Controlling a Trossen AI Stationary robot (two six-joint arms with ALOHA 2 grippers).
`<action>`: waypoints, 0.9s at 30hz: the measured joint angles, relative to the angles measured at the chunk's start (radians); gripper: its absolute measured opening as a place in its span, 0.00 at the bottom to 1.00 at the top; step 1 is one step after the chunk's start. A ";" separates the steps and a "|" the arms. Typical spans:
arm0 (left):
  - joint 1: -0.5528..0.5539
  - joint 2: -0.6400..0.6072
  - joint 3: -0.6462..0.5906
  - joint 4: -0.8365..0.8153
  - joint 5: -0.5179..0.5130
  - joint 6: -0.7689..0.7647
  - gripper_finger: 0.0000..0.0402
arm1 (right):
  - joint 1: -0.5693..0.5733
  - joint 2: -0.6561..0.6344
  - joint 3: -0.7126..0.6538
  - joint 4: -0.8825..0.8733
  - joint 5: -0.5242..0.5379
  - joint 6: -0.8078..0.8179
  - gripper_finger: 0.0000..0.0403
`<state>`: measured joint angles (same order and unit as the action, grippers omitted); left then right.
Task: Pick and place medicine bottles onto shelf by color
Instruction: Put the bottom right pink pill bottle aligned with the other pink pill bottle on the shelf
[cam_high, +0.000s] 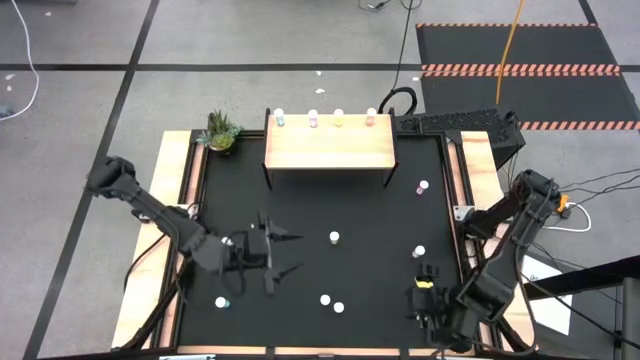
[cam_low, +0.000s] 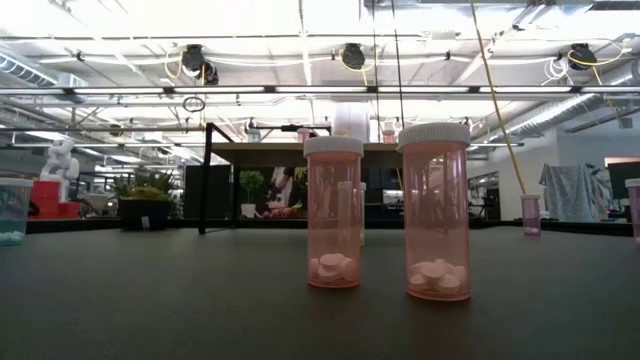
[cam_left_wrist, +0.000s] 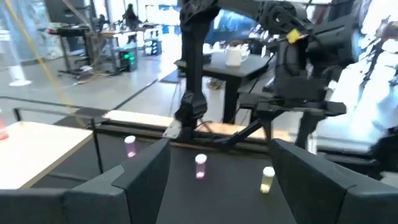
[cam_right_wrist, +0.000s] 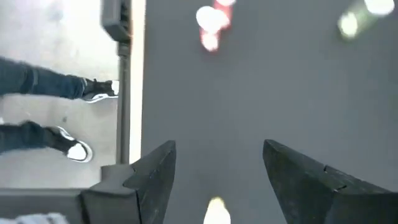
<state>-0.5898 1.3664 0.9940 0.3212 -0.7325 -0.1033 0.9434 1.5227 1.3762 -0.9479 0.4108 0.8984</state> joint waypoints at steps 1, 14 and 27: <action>-0.007 0.015 0.015 -0.018 -0.022 -0.006 0.68 | -0.007 0.000 -0.022 0.057 0.011 -0.070 0.58; -0.050 0.055 0.057 -0.435 -0.072 -0.590 0.68 | -0.352 0.035 -0.197 0.721 -0.203 -0.516 0.58; -0.068 0.054 0.058 -0.745 0.006 -0.750 0.68 | -0.490 0.408 0.056 0.843 -0.334 -0.710 0.58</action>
<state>-0.6575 1.4208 1.0515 -0.4234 -0.7269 -0.8529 0.4537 1.9304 1.4326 -0.1053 0.0769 0.1887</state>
